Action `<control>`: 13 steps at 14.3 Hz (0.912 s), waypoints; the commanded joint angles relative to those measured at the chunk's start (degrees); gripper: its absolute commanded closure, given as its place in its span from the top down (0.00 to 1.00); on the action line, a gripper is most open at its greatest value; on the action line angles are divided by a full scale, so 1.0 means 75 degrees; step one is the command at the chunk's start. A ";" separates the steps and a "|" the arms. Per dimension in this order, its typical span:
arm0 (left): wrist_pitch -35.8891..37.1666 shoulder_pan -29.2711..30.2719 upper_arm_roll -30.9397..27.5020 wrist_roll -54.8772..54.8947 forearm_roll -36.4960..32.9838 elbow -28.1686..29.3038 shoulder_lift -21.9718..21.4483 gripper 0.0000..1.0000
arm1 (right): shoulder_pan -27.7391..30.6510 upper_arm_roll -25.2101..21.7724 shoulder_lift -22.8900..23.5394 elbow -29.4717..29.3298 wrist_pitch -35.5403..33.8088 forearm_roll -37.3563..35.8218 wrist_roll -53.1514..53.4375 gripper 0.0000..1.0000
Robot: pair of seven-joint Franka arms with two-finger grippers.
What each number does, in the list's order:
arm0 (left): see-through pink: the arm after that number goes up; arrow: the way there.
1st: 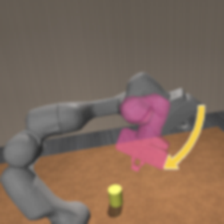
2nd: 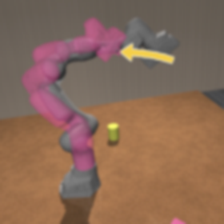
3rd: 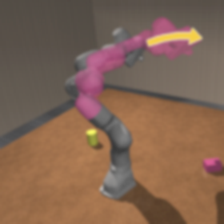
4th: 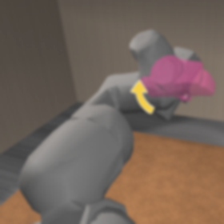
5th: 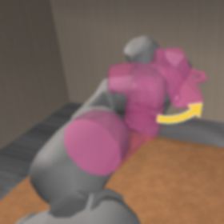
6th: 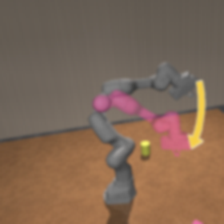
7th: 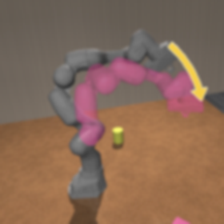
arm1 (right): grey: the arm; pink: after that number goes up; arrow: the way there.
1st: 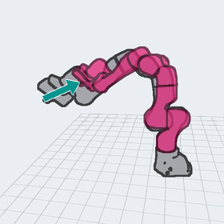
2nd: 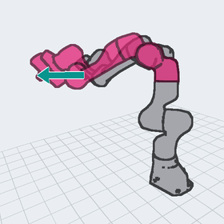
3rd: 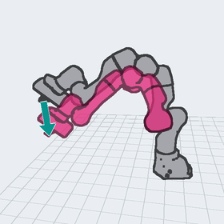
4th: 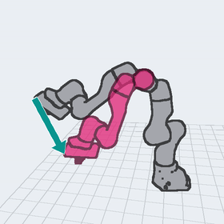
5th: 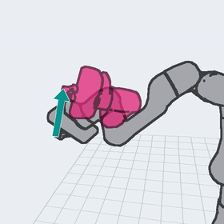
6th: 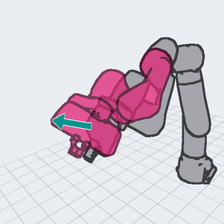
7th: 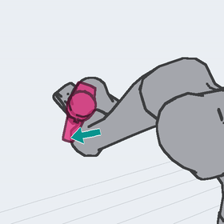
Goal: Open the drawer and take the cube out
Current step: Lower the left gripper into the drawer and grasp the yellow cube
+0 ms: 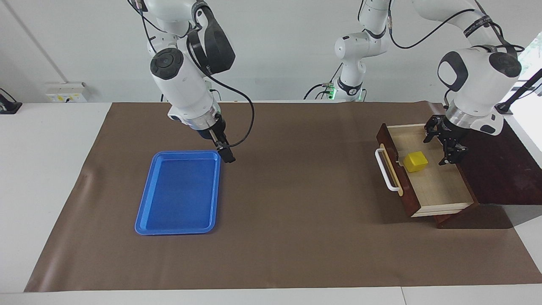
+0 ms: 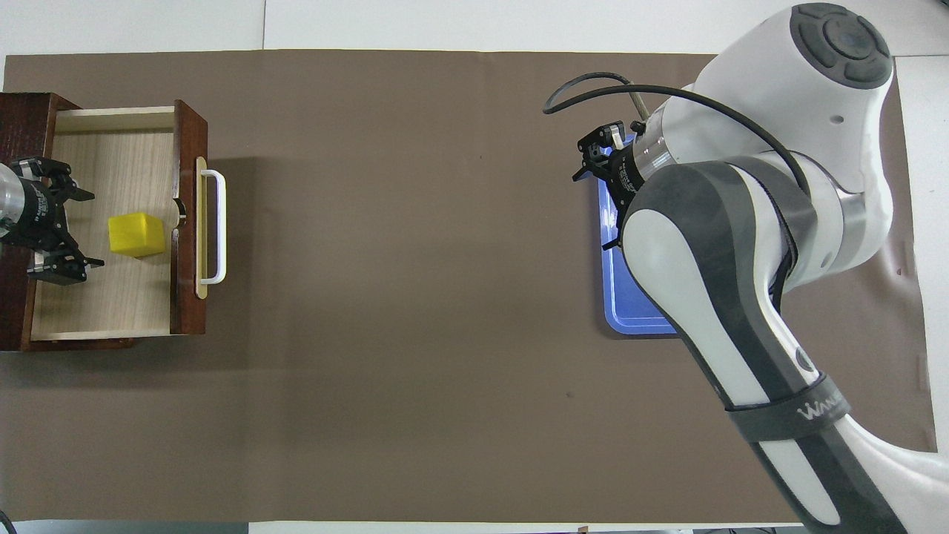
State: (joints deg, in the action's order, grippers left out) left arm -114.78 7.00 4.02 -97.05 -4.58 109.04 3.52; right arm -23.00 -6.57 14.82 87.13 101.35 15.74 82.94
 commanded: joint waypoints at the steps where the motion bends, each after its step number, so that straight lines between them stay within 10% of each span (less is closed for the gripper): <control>1: -0.0445 -0.0102 -0.0056 -0.0443 -0.0186 0.0413 -0.0107 1.00 | 0.0043 -0.0003 -0.0136 0.0266 0.0174 0.0139 0.0051 1.00; 9: -0.1454 -0.0114 -0.0033 -0.0502 -0.0186 0.1199 -0.0118 1.00 | 0.0043 -0.0003 -0.0160 0.0348 0.0233 0.0139 -0.0054 1.00; 10: -0.1465 -0.0206 -0.0033 -0.0525 -0.0186 0.1199 -0.0130 0.91 | 0.0043 -0.0003 -0.0160 0.0348 0.0233 0.0139 -0.0055 1.00; 13: -0.1466 -0.0231 -0.0044 -0.0666 -0.0186 0.1188 -0.0118 0.05 | 0.0066 -0.0003 -0.0160 0.0348 0.0233 0.0139 -0.0055 1.00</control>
State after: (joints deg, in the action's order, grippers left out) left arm -124.43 6.06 4.20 -100.67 -5.06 116.58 3.61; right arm -22.88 -6.68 14.81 87.96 101.68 15.74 82.94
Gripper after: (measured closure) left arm 0.154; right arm 0.000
